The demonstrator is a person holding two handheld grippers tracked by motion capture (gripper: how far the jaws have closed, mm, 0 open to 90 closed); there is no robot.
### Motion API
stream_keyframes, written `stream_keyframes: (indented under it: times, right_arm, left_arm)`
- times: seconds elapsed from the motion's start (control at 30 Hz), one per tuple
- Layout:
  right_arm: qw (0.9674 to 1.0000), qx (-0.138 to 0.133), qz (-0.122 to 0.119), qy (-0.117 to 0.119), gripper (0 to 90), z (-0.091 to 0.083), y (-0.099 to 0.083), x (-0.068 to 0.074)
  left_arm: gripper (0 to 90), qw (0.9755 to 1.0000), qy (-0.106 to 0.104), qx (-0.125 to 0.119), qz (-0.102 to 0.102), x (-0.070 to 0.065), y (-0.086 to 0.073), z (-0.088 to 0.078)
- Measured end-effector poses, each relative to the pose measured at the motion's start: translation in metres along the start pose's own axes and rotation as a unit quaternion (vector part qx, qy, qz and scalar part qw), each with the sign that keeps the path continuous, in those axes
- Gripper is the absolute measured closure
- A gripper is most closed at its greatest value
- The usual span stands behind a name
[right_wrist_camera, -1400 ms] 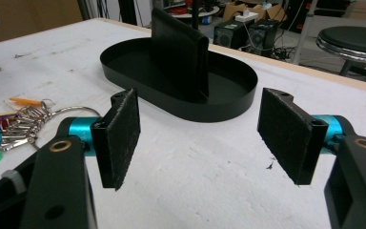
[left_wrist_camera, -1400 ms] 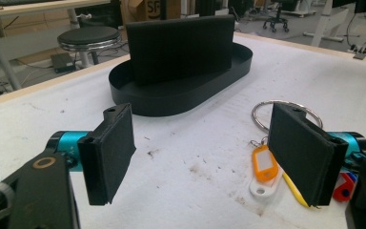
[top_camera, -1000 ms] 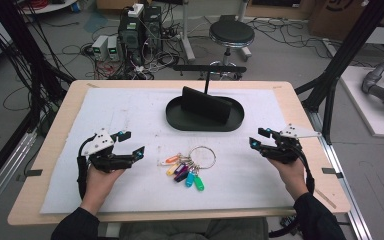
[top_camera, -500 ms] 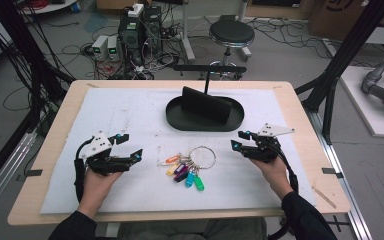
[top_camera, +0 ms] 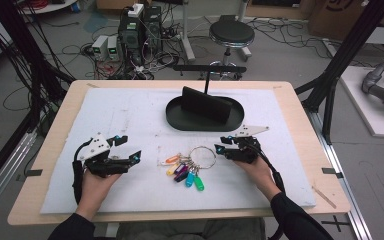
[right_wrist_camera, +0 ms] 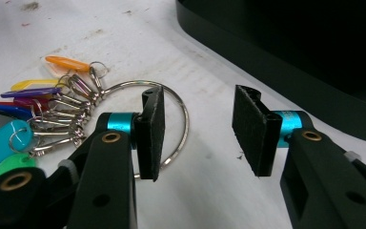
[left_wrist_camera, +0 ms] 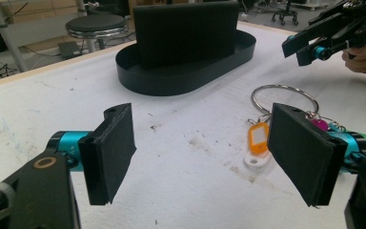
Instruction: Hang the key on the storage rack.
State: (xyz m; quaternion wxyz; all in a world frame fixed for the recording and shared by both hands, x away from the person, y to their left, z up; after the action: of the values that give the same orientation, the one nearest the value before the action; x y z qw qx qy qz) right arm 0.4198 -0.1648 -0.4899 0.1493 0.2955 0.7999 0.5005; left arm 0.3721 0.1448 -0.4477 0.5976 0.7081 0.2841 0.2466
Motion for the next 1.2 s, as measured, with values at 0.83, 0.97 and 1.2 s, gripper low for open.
stream_keyframes:
  times: [0.83,0.97,1.2]
  right_arm:
    - [0.9961,0.086,-0.018,-0.013,86.1,0.029,-0.020,0.008]
    - [0.9963,0.083,-0.018,-0.012,87.7,0.029,-0.019,0.009]
    - [0.9990,0.042,-0.014,-0.011,87.8,0.022,-0.005,0.009]
  left_arm:
    - [24.7,1.0000,-0.007,0.004,0.000,-0.004,-0.002,0.003]
    - [24.7,1.0000,-0.007,0.005,0.001,-0.005,-0.002,0.003]
    - [24.7,1.0000,-0.004,0.004,0.000,-0.004,-0.003,0.002]
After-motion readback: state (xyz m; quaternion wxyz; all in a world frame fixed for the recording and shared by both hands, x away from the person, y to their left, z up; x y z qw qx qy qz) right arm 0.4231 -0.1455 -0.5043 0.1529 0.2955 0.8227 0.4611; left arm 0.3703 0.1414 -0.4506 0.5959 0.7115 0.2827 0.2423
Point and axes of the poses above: each handheld gripper's, and its own axes: z roughly forward along the jaws, y roughly out of its top, x roughly to its left, the point moved 10 cm from there along z, roughly forward along the jaws, and after that the axes turned 6 degrees about -x, right-handed, at the moved point
